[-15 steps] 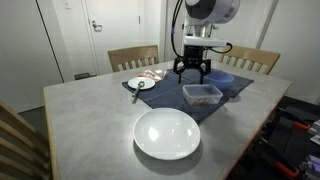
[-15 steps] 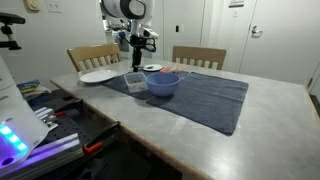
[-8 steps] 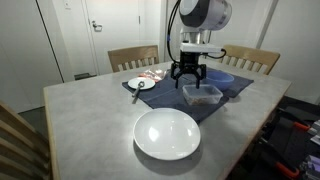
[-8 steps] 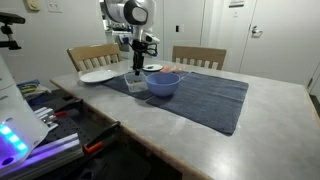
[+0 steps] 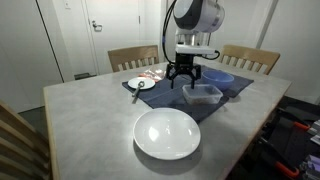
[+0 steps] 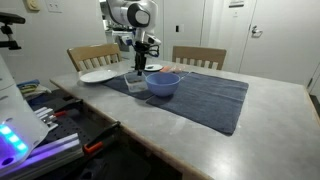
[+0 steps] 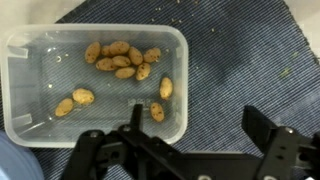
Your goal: Pour the things in the lunchbox into the bowl
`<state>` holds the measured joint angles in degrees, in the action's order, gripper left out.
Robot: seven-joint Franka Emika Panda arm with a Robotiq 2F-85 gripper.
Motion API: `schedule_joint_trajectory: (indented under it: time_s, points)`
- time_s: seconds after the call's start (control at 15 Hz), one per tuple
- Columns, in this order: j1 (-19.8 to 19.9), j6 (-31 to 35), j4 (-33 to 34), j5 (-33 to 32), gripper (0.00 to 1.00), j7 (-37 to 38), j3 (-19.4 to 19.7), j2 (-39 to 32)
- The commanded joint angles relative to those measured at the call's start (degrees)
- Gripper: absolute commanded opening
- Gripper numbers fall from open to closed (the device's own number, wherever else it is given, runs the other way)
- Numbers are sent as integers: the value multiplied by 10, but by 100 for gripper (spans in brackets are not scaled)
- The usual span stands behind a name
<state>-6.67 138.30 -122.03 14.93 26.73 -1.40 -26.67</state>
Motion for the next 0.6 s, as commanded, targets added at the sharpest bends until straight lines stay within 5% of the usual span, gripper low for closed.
schedule_joint_trajectory:
  time_s: [0.0,0.53]
  points:
    - [2,-18,22,0,100,-14,-3,-16]
    - [2,-21,26,6,85,-17,-7,-21]
